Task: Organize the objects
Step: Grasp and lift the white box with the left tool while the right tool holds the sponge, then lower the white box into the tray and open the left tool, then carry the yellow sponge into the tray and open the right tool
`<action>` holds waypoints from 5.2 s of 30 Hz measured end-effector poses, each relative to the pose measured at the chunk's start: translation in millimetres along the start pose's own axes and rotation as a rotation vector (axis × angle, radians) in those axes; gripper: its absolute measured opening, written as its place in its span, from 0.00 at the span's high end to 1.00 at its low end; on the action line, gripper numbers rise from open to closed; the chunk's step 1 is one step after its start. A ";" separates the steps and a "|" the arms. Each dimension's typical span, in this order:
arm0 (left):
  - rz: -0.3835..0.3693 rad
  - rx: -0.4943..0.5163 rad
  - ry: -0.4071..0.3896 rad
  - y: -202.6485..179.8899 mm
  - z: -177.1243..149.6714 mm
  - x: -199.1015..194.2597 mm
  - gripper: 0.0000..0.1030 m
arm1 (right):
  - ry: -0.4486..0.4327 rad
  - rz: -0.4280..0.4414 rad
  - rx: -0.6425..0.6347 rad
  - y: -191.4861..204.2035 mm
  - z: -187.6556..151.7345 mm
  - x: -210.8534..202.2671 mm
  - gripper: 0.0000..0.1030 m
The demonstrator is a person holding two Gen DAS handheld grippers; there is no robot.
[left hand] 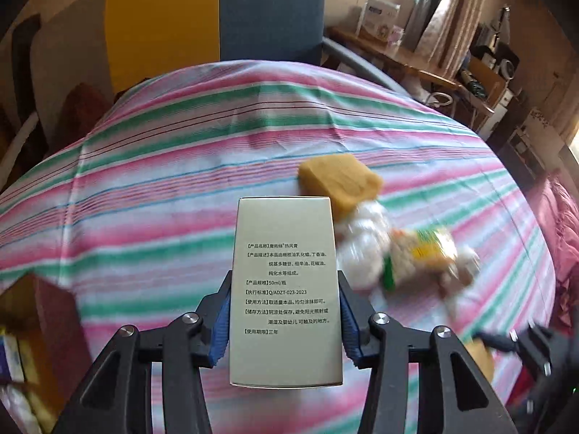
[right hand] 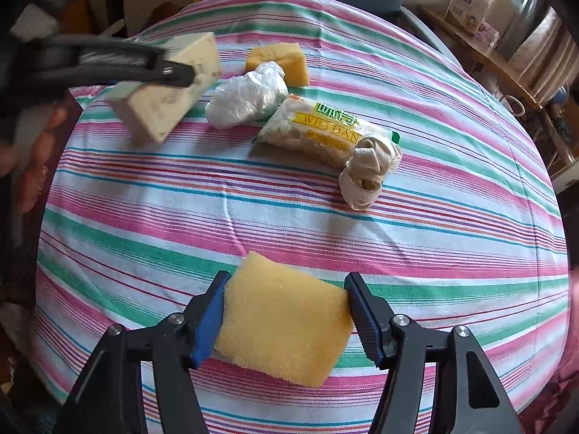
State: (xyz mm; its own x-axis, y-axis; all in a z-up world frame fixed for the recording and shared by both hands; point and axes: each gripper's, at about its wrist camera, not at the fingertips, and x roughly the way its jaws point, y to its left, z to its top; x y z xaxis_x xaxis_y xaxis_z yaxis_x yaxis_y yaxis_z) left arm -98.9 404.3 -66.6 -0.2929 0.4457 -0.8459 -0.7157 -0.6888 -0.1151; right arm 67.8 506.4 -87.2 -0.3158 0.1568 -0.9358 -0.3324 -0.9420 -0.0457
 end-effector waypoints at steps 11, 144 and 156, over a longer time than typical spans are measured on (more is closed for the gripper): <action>-0.064 -0.054 -0.064 19.5 -73.2 -88.2 0.51 | 0.019 0.002 0.027 -3.1 -2.8 8.4 0.37; 0.322 -0.409 -0.241 219.2 -234.9 -234.6 0.32 | -0.285 0.397 -0.166 273.9 97.2 -63.5 0.06; 0.311 -0.284 -0.219 175.4 -214.6 -230.1 0.31 | -0.315 0.281 -0.146 181.8 48.0 -70.1 0.04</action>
State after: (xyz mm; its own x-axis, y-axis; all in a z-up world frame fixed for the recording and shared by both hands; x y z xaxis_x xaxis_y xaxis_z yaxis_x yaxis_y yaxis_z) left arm -21.0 58.3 -3.9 -0.6150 0.2824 -0.7362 -0.3802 -0.9242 -0.0369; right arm -13.1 338.3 -13.1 -0.6388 -0.0496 -0.7678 -0.0731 -0.9895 0.1247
